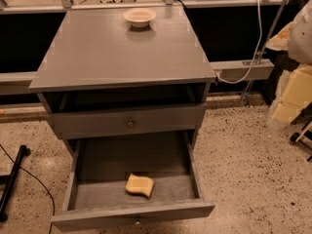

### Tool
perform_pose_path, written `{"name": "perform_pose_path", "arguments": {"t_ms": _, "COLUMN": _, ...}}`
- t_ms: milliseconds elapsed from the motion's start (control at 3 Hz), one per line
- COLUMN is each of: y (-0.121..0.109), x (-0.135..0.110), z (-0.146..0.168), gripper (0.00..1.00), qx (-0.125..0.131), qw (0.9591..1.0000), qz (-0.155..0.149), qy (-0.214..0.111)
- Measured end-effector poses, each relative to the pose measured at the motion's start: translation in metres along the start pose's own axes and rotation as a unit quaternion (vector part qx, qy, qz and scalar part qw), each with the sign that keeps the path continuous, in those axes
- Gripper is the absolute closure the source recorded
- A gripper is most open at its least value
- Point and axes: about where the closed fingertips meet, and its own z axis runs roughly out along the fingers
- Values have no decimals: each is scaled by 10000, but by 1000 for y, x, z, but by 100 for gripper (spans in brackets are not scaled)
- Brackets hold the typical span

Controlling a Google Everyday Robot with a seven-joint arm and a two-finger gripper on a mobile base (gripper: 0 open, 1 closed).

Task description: Pick sponge from middle drawer and place on counter

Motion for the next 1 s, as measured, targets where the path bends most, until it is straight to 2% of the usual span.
{"name": "perform_pose_path", "arguments": {"t_ms": 333, "y": 0, "x": 0, "z": 0, "gripper": 0, "qx": 1, "qw": 10000, "qz": -1, "qy": -1}}
{"name": "perform_pose_path", "arguments": {"t_ms": 667, "y": -21, "x": -28, "z": 40, "gripper": 0, "qx": -45, "qw": 9998, "qz": -99, "qy": -192}}
{"name": "perform_pose_path", "arguments": {"t_ms": 1000, "y": -57, "x": -85, "z": 134, "gripper": 0, "qx": -188, "qw": 9983, "qz": -159, "qy": -536}}
